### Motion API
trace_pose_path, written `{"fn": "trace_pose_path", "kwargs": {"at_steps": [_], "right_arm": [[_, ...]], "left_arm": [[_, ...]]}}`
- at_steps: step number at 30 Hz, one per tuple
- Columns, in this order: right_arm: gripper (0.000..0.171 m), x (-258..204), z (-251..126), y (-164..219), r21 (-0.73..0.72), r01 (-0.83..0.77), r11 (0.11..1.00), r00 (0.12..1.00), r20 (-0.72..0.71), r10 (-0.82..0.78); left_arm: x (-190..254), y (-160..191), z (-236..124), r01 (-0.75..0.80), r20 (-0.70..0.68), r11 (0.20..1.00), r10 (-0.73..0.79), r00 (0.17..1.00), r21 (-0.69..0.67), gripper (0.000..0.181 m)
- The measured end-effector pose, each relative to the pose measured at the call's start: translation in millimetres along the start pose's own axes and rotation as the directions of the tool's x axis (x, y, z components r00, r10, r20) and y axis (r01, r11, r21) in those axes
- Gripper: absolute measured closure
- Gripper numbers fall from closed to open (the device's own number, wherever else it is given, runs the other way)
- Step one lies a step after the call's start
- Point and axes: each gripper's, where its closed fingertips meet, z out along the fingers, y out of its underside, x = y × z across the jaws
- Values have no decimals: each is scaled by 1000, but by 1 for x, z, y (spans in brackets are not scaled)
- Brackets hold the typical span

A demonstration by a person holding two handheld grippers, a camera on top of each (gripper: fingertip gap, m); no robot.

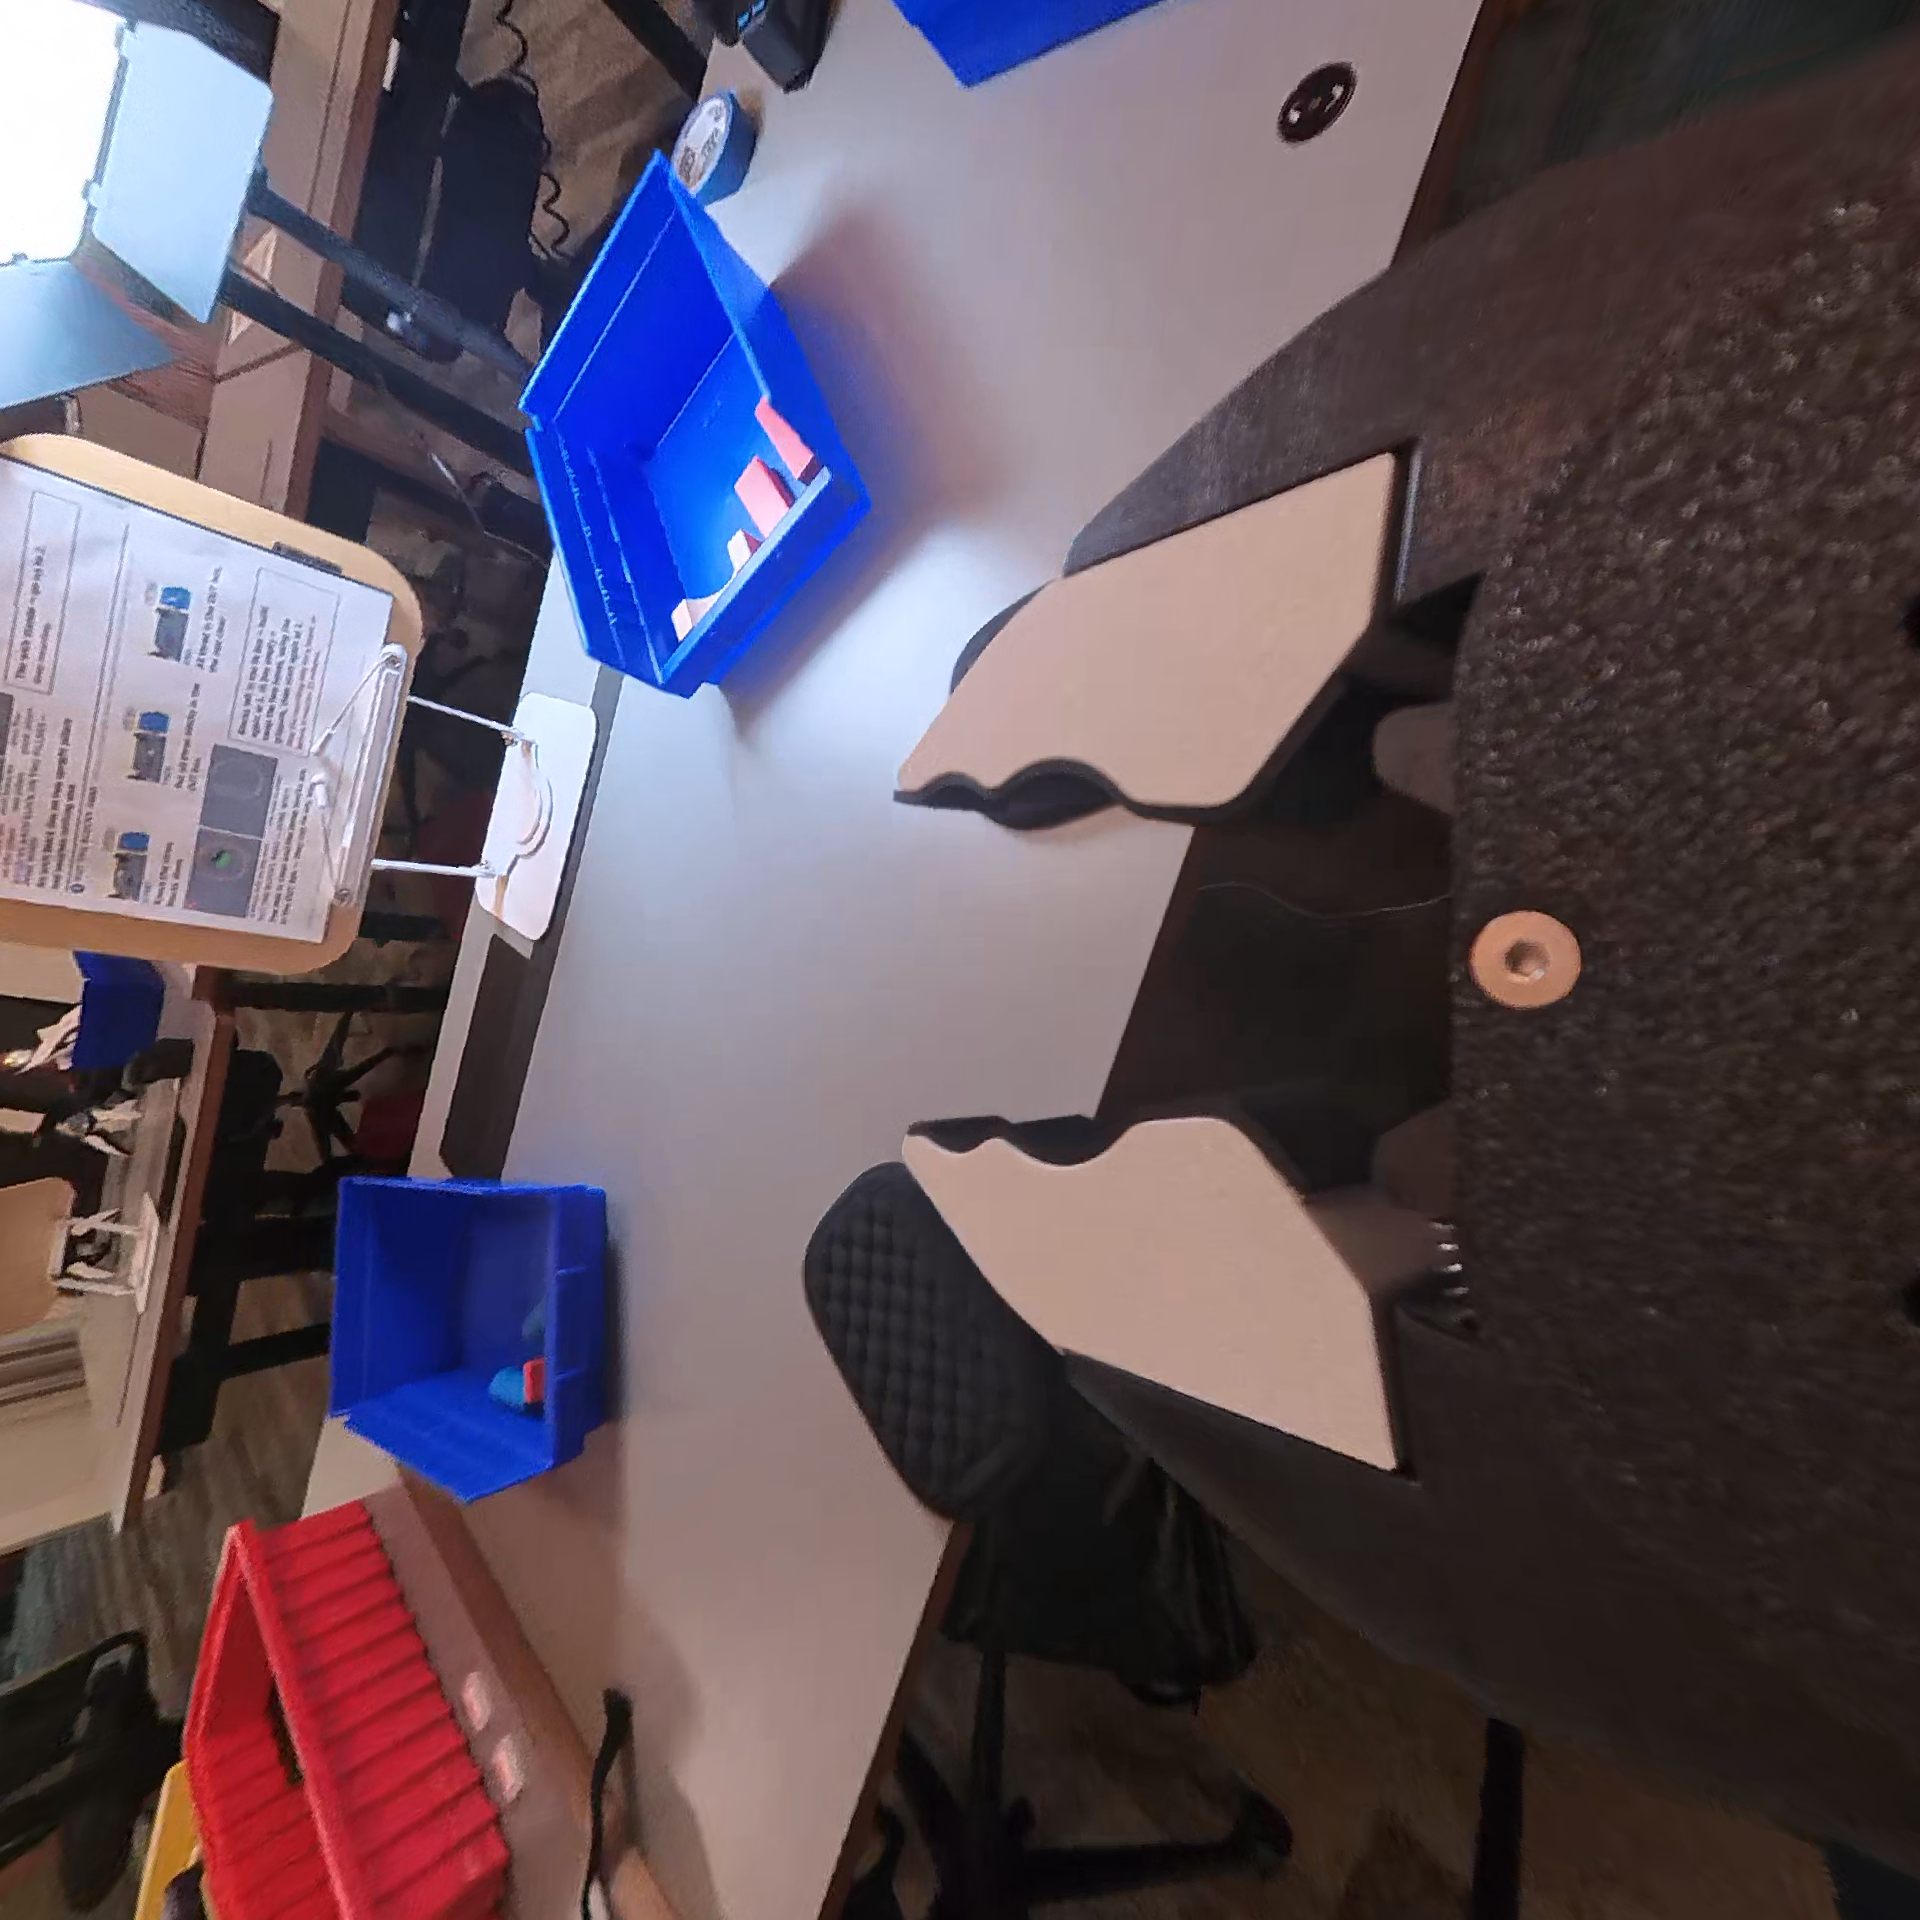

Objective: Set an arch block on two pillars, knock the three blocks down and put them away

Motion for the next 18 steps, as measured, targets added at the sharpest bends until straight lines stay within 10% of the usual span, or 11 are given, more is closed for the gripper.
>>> {"fn": "trace_pose_path", "kwargs": {"at_steps": [10, 18], "right_arm": [[114, -40, 52, -70, 133, -157, 979, 984, -70, 167], [116, -17, 29, -71, 166, -122, 978, 985, -103, 141]], "left_arm": [[-47, -66, 49, -59, -25, 998, 60, 998, 27, 117], [-26, -42, 67, -12, -59, 1000, 13, 998, 20, 119]]}}
